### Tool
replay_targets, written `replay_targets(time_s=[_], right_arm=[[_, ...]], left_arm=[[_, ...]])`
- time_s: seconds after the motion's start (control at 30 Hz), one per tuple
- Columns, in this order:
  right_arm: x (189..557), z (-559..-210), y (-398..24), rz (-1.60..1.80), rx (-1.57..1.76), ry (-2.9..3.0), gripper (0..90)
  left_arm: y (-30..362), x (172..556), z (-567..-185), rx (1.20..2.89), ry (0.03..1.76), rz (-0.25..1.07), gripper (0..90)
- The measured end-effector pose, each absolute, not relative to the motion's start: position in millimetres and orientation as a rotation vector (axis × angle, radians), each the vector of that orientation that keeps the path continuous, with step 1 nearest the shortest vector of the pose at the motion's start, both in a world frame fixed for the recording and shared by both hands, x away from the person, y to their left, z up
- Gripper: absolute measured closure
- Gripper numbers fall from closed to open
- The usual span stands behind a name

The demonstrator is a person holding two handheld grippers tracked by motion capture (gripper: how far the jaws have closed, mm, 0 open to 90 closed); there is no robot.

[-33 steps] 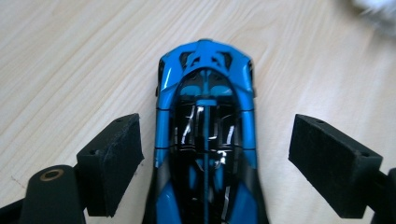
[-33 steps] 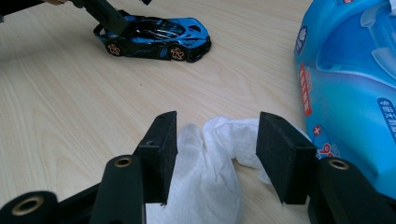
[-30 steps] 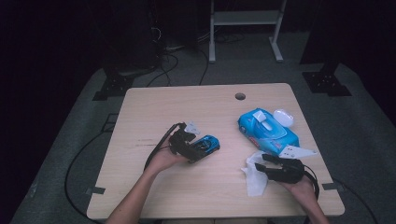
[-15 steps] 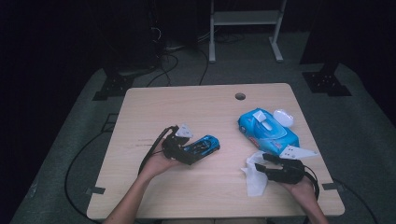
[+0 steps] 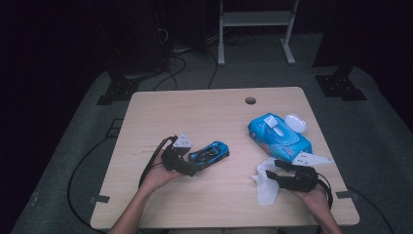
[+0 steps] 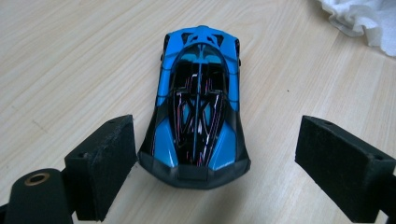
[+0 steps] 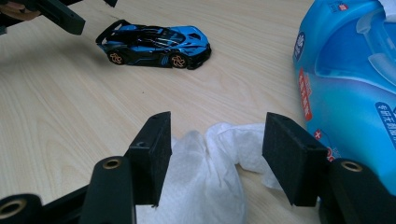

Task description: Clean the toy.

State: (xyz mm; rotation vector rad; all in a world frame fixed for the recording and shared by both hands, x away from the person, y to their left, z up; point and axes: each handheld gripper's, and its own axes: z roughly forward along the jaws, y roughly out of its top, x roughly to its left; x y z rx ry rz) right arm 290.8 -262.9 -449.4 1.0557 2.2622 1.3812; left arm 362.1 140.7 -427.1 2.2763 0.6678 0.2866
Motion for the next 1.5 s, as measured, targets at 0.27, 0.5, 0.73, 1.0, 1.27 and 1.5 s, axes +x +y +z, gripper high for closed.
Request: replay_targets(time_s=[0.27,0.5,0.73,1.0,1.27,1.5], right_arm=[[289.9,-449.9,-263.1,1.383,1.057,2.261,40.0],[289.4,-450.5,-263.4,1.382,1.062,2.263,39.5],[289.1,-451.1,-262.6,1.379,1.057,2.268,39.2],[289.3,-452.1,-262.0,1.372,1.056,2.275,38.9],[288.7,-452.1,-262.4,1.373,1.056,2.273,38.5],[288.5,-452.5,-261.4,1.366,1.048,2.277,37.8]], left_arm=[[148.5,354.6,-430.1,2.247,0.677,0.295,11.5],[155.8,347.4,-432.3,2.252,0.68,0.301,11.4],[165.6,341.2,-437.7,2.242,0.703,0.297,11.3],[173.5,336.6,-438.5,2.225,0.714,0.3,11.3],[183.4,330.2,-438.6,2.226,0.728,0.308,11.3],[196.4,323.5,-438.8,2.209,0.76,0.308,11.1]])
